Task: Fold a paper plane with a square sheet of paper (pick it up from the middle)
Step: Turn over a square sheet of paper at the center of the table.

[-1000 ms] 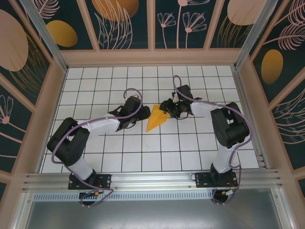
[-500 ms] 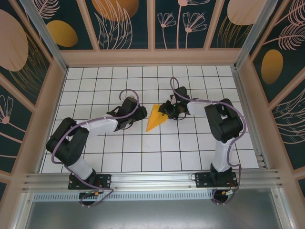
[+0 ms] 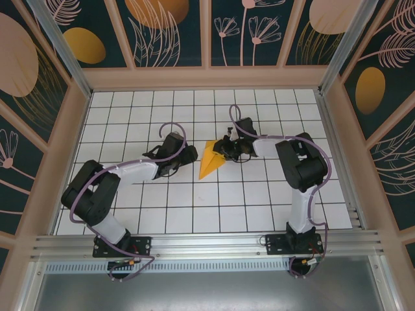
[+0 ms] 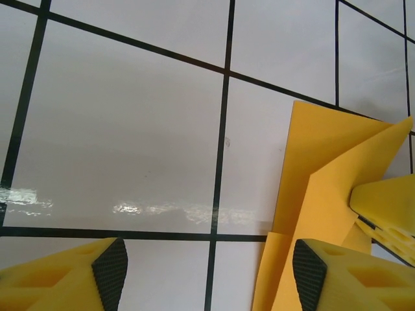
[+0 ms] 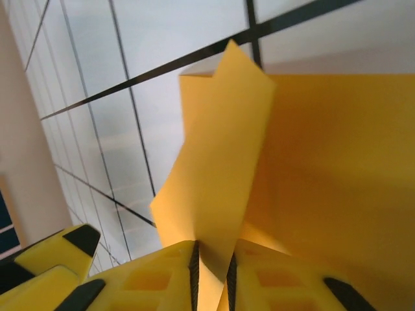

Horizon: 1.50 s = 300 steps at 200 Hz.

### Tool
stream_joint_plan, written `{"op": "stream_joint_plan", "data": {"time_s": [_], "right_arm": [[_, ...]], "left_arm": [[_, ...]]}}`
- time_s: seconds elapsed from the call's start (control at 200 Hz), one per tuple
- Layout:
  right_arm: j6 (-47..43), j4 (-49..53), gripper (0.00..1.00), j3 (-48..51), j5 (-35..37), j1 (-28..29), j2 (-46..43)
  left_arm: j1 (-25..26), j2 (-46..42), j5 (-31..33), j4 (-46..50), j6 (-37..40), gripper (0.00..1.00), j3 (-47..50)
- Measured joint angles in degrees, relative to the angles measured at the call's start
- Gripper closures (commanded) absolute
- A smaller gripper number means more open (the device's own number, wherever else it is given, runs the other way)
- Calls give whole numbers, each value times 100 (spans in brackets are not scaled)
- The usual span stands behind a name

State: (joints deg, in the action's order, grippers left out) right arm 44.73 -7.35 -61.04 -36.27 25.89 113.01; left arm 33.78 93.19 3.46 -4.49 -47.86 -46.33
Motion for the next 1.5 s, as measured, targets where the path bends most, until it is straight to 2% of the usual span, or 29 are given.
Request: {"op": "stream_joint_plan", "data": {"time_s": [0.165, 0.265, 0.345, 0.596, 0.906, 1.061, 1.296, 1.421, 1.501], "right_arm": [[74, -590, 99, 186, -197, -2, 0], [138, -981, 100, 308, -378, -28, 0], [205, -1287, 100, 417, -553, -76, -22], [400, -2033, 100, 505, -1491, -337, -533], [964, -2704, 100, 376, -2387, -363, -769], [1322, -3003, 100, 376, -2594, -363, -772], [1674, -3246, 97, 376, -2728, -363, -772], [1624, -3119, 87, 365, -2721, -363, -774], [1397, -2791, 78, 310, -2677, -367, -787]], "left_arm": [[-181, -297, -328, -289, -50, 19, 293], [-299, -501, -599, -575, -85, 13, 511], [-376, -667, -835, -791, -79, 2, 671], [-509, -1152, -1902, -1808, -337, 1, 1106], [-538, -691, -3351, -3777, -1506, 3, 1209], [-538, -431, -3683, -4297, -1869, 14, 1294], [-538, -240, -3952, -4975, -2271, 56, 1303], [-538, -155, -3965, -5101, -2389, 76, 1303], [-538, -151, -3945, -5080, -2361, 83, 1303]]}}
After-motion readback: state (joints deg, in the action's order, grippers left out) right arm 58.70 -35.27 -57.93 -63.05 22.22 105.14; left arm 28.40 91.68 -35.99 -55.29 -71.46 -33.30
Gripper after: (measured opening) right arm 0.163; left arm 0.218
